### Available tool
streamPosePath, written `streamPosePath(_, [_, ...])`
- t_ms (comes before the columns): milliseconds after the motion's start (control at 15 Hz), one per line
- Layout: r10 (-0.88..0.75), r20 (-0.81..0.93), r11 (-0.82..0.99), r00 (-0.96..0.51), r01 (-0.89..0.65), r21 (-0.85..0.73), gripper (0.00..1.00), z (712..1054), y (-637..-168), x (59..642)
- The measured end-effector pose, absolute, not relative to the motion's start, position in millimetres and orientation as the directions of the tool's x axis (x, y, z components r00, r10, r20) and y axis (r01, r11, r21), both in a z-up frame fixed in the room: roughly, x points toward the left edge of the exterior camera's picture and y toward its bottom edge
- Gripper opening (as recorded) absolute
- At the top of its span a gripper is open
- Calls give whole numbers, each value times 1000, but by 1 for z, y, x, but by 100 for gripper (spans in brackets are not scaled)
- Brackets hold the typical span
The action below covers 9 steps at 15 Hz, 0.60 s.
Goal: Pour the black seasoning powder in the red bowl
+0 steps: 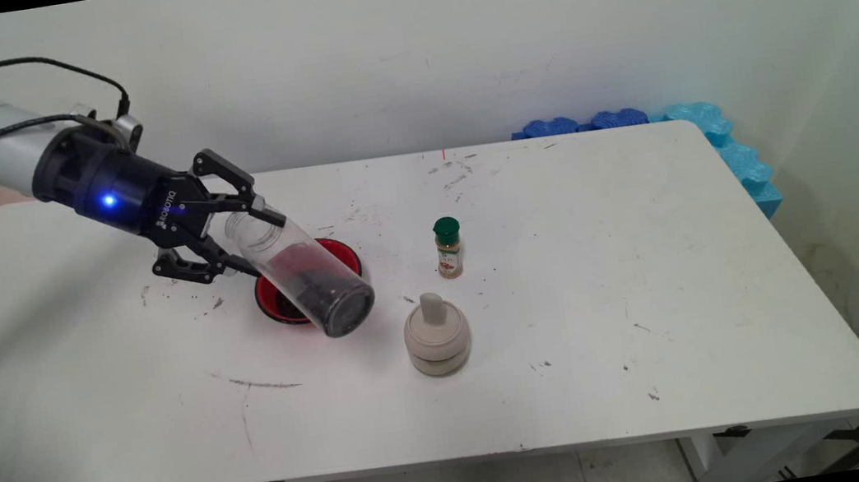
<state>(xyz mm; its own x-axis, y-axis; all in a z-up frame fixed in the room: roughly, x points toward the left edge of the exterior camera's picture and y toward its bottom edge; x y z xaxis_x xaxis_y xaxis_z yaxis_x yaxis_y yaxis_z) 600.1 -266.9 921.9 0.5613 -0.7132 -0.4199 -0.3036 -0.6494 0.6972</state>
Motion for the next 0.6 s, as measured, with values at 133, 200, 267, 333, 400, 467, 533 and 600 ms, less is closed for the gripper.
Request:
streamPosePath(133, [-672,-464,-690,577,-260,675,0,920,-267,601])
streamPosePath(200, [-651,-486,-709,584,-238,664,0,919,-266,602])
streamPosePath(267, [-632,-504,-725,589,-218,654,0,919,-266,602])
streamPosePath(333, [-610,-524,-742,594,-196,642,0,917,-266,602])
streamPosePath(400, [-589,-543,-758,599,-174,629,0,916,-266,602])
streamPosePath(467, [-570,-559,-771,602,-157,617,0,915,-266,602])
streamPosePath(533, [-557,-569,-780,604,-145,609,0,914,-266,602])
streamPosePath(600, [-541,-583,-791,606,-130,598,0,912,-266,602])
